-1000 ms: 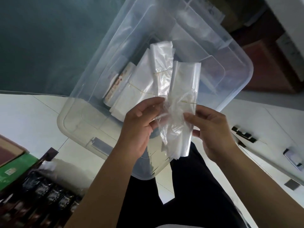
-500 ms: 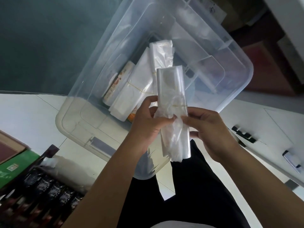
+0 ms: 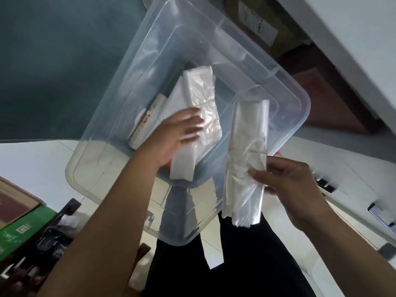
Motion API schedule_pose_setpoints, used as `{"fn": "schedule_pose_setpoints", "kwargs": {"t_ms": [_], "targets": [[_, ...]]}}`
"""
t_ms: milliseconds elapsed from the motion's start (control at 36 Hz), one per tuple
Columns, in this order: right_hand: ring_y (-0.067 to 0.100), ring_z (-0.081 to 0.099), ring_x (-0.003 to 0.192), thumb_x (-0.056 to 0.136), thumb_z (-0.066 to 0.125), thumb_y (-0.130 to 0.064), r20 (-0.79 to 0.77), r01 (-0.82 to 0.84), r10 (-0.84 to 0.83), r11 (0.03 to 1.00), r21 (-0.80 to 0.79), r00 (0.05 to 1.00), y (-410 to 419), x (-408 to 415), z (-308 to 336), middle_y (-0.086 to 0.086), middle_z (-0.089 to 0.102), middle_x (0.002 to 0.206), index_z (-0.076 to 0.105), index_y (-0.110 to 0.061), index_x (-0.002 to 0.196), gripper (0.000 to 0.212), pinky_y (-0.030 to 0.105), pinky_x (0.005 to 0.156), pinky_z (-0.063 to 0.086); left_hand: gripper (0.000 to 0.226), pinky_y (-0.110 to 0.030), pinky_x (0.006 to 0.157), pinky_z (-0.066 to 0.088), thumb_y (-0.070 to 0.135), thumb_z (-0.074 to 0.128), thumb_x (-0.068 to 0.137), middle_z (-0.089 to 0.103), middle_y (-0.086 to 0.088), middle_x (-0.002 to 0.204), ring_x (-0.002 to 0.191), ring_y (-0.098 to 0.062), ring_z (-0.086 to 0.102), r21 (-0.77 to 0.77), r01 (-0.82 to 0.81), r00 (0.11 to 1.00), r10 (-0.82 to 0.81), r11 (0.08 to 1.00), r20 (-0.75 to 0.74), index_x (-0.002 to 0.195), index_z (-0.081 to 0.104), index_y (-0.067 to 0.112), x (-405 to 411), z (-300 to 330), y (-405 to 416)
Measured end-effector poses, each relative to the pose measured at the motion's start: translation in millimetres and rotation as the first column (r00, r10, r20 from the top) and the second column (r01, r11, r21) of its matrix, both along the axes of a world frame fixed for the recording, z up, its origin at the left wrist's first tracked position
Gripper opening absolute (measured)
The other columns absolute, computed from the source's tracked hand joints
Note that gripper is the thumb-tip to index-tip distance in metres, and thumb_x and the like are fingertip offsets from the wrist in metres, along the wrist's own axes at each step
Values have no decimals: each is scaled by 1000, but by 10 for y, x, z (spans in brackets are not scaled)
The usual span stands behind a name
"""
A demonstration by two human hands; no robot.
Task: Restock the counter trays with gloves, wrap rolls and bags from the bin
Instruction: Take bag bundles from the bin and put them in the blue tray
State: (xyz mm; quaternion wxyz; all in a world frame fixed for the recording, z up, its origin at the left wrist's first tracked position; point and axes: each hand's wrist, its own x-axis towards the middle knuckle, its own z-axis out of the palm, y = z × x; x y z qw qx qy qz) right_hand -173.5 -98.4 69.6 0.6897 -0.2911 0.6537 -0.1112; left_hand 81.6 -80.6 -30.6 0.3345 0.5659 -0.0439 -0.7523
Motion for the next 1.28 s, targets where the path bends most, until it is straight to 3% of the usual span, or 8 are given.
{"fn": "schedule_pose_setpoints", "kwargs": {"t_ms": [83, 250, 417, 556, 806, 1000, 1167, 1278], "targets": [[23, 75, 76, 74, 77, 0, -89, 39, -42, 999, -34, 995, 56, -99, -15, 9, 78, 87, 79, -12, 96, 25, 30, 64, 60, 47, -40, 101, 52, 32, 69, 87, 69, -3, 115, 107, -18, 67, 163, -93, 909, 17, 982, 416, 131, 59, 19, 38, -350, -190], [24, 76, 81, 76, 79, -9, -258, -41, 14, 994, -102, 966, 120, -204, 6, 1, 79, 83, 80, -29, 92, 26, 53, 87, 57, 58, -27, 84, 49, 40, 75, 78, 69, -11, 118, 107, -27, 65, 240, 60, 658, -219, 969, 720, 121, 62, 4, -239, -788, -608], [21, 75, 81, 77, 79, -12, -284, -97, 57, 987, -127, 957, 20, -320, 19, -3, 79, 84, 80, -32, 93, 26, 52, 88, 57, 83, -40, 102, 43, 51, 73, 80, 39, -18, 144, 128, -32, 43, 424, 141, 389, -444, 895, 808, 144, 35, 15, -561, -1032, -810], [5, 66, 60, 77, 79, -15, -292, -104, 49, 979, -178, 955, -3, -387, -3, -4, 77, 73, 79, -39, 88, 27, 32, 69, 50, 64, -37, 103, 41, 43, 62, 90, 41, -20, 145, 128, -31, 43, 495, 170, 225, -522, 852, 822, 139, 41, 8, -603, -1150, -903], [17, 75, 82, 77, 79, -13, -210, -180, 142, 968, -174, 967, -31, -323, 146, -7, 79, 84, 80, -30, 90, 21, 37, 82, 58, 26, -11, 65, 47, 13, 70, 86, 69, 0, 103, 98, -20, 67, 41, -131, 683, 60, 991, 728, 111, 64, 11, -653, -565, -426], [5, 69, 63, 76, 80, -7, 18, -339, 345, 931, -139, 939, -253, -80, 522, -1, 78, 77, 81, -23, 87, 20, 11, 55, 47, 16, -41, 78, 62, 18, 76, 82, 77, 9, 90, 90, -20, 74, 26, -316, 801, 252, 949, 542, 85, 71, 33, -405, 853, 314], [20, 65, 108, 71, 85, -16, 128, -532, 570, 812, -239, 812, -435, 369, 938, 5, 66, 117, 80, -14, 88, 18, 35, 92, 51, 8, -56, 85, 55, 18, 73, 87, 77, -1, 93, 79, -22, 74, -69, -387, 822, 378, 920, 426, 93, 74, 24, -268, 2000, 696], [21, 64, 108, 74, 82, -9, 176, -575, 626, 773, -269, 759, -340, 662, 1240, 4, 67, 122, 79, -7, 94, 21, 30, 86, 48, 15, -58, 91, 52, 12, 61, 95, 76, -7, 98, 90, -28, 72, -139, -504, 780, 518, 852, 351, 96, 72, 21, -300, 2443, 860]]}}
